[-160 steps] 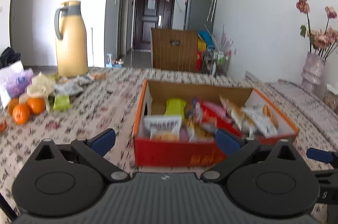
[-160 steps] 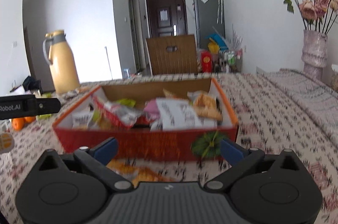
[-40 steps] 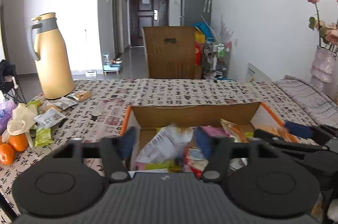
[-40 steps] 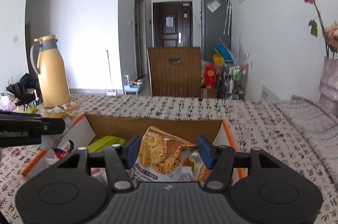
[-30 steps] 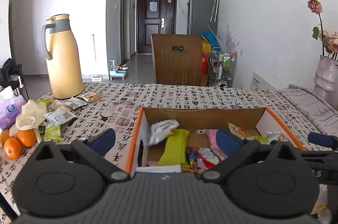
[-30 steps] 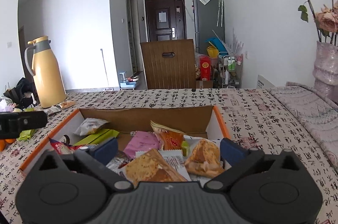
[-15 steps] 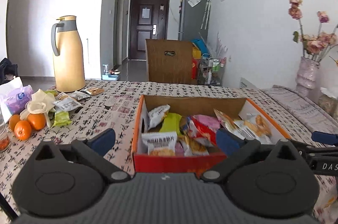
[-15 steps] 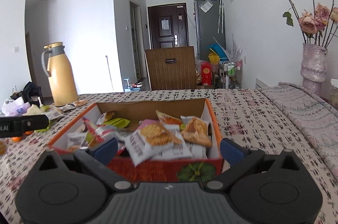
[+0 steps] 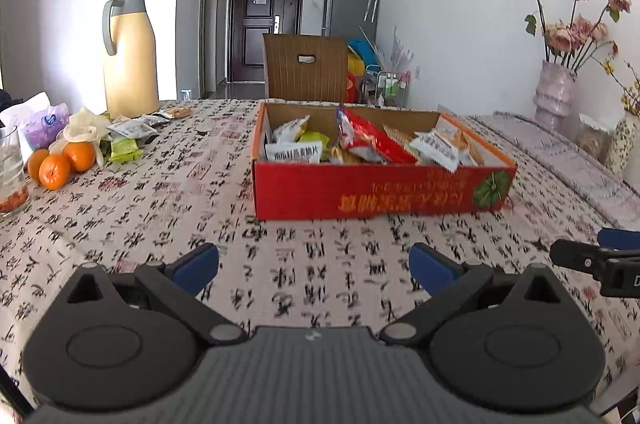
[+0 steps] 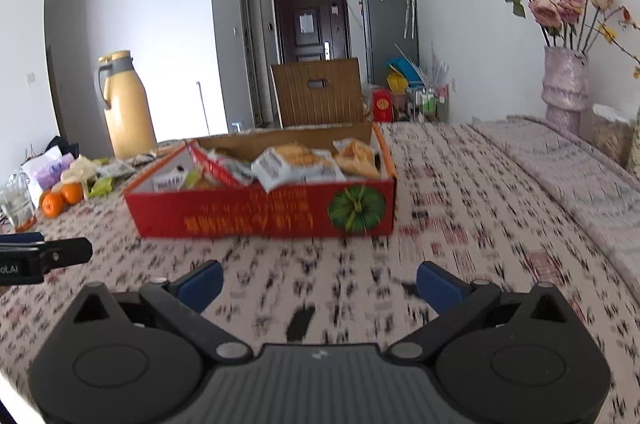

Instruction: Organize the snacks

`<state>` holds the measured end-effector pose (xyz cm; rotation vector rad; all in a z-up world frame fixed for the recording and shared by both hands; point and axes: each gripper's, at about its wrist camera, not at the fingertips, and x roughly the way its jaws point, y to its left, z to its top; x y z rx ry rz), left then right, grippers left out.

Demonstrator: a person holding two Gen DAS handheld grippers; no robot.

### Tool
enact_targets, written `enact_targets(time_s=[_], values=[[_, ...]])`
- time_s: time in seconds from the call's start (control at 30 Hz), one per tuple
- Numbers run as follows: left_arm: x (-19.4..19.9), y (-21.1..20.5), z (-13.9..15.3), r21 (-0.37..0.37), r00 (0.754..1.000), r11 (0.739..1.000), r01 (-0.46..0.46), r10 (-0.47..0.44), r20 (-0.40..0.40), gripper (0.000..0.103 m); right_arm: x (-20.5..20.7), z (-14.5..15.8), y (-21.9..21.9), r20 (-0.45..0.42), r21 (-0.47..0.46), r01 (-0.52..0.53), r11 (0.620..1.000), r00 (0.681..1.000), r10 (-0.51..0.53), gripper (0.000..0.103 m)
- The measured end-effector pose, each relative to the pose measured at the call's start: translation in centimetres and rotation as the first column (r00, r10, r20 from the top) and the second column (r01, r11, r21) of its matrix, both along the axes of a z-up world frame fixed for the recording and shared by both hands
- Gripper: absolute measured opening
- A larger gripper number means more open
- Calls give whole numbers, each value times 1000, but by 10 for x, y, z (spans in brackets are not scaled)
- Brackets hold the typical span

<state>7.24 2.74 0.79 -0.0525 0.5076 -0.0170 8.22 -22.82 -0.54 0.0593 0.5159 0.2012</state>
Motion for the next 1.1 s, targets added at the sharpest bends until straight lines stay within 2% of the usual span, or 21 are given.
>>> enact_targets(time_s=[0.4,1.1], values=[[-20,-6,-20,-17,999,1000,21,-22,-49,103,-24,-23,-5,-83,15,17,1000,996,-16,103],[-26,-6,-20,-23,999,999,26,-27,-47,103,-31,-24,-2,-84,12,14,1000,996,-13,103]])
